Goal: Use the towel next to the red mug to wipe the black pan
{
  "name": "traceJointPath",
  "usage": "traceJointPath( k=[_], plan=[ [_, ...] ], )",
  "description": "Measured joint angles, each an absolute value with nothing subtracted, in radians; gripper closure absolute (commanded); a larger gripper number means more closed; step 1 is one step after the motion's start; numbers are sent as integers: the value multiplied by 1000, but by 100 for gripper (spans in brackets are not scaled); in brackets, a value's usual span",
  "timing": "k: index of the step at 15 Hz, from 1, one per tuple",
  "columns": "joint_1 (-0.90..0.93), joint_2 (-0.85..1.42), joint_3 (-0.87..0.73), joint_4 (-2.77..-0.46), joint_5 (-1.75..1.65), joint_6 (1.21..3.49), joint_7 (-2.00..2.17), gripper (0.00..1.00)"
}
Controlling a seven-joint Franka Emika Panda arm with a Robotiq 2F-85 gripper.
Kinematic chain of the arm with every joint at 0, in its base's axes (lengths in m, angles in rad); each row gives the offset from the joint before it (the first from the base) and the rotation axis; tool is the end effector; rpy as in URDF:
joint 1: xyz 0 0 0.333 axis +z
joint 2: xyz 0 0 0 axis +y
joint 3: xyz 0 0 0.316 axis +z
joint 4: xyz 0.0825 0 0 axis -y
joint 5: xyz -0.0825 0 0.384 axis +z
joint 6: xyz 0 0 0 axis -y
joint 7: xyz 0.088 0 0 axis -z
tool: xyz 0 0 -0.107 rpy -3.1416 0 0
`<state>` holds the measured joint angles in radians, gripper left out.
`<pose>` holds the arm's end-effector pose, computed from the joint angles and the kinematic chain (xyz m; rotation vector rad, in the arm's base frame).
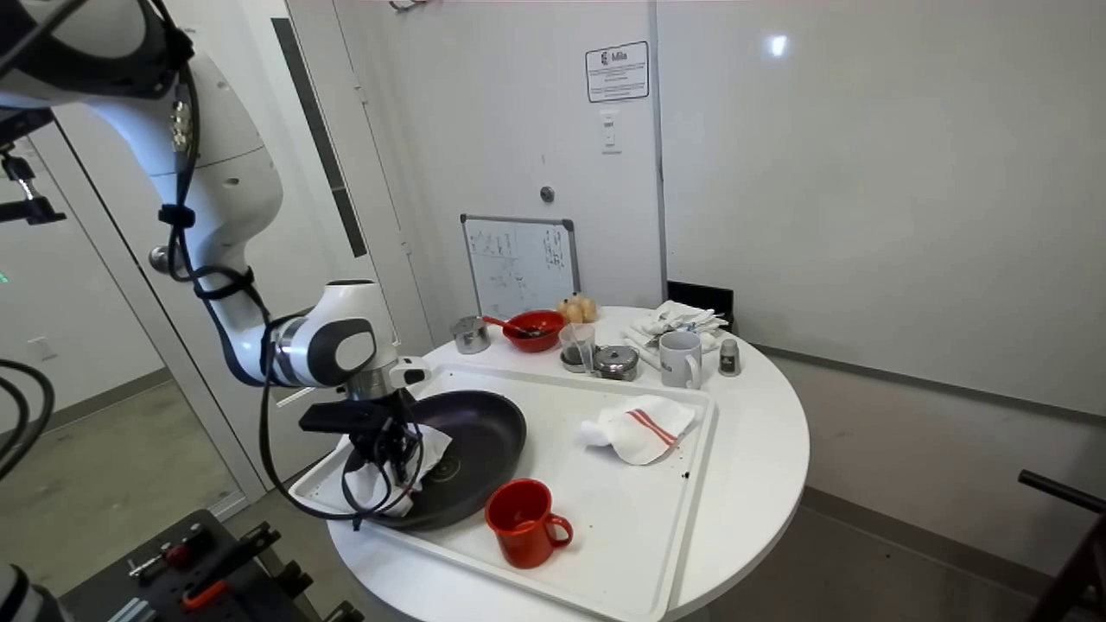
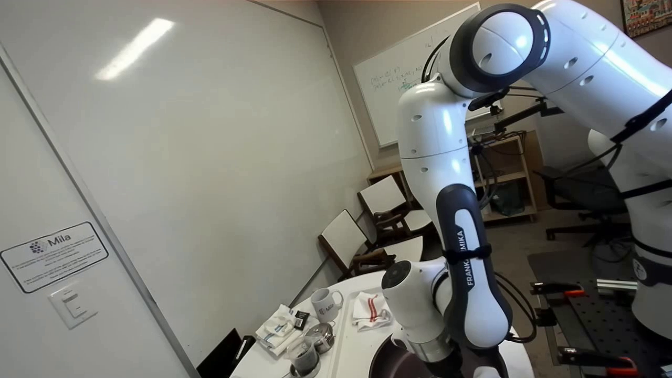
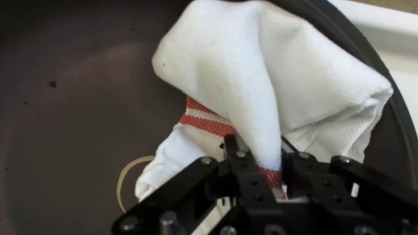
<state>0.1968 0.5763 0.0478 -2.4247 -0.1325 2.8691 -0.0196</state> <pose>0.4338 0.1195 0.0672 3.0613 0.6017 -0.2007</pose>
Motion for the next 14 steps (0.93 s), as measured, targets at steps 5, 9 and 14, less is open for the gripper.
traceJointPath(
  k=[5,9,14],
  plan=[
    [184,593,29,-2380,-131,2869,-20,96],
    [135,614,26,-2331,-127,2865,-20,96],
    [90,626,36,-2306,-119,2865,-21,96]
  ],
)
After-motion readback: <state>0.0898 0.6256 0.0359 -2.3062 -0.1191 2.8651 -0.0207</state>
